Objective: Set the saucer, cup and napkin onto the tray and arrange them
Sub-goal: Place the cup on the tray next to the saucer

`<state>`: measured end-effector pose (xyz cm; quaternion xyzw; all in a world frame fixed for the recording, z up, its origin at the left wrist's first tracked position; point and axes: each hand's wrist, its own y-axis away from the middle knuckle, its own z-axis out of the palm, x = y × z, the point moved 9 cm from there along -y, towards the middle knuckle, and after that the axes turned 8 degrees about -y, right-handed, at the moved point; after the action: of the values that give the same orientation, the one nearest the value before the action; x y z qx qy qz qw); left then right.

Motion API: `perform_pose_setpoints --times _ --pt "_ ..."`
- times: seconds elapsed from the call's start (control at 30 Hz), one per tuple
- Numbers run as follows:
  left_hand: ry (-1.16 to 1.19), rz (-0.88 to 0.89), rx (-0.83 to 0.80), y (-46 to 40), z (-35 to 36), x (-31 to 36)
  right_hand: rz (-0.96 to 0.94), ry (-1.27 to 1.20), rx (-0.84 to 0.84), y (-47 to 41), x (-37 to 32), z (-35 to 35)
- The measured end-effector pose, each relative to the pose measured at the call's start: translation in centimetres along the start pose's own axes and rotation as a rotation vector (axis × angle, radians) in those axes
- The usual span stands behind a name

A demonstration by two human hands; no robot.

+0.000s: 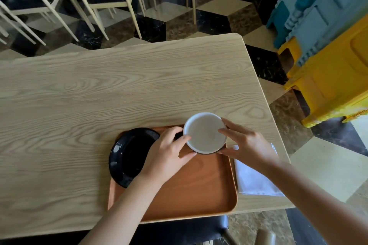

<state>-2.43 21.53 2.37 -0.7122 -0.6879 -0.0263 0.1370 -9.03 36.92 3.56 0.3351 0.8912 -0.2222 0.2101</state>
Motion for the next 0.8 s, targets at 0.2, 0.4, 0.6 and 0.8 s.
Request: perform_pose_setpoints --times 0.2,0.4,0.6,0.8 --pt "-0.025 -0.015 0.056 0.1 0.2 0.2 -0.003 0.003 0.033 0.2 0.4 0.2" --pt "-0.038 -0.004 0.093 -0.1 0.2 0.1 0.012 0.039 -0.003 0.0 0.8 0.4" --pt "-0.021 -0.013 0.114 0.3 0.3 0.3 0.056 0.018 -0.022 0.6 0.8 0.7" --pt "-0.02 -0.011 0.069 0.5 0.6 0.6 0.091 0.059 -0.055 1.1 0.5 0.8"
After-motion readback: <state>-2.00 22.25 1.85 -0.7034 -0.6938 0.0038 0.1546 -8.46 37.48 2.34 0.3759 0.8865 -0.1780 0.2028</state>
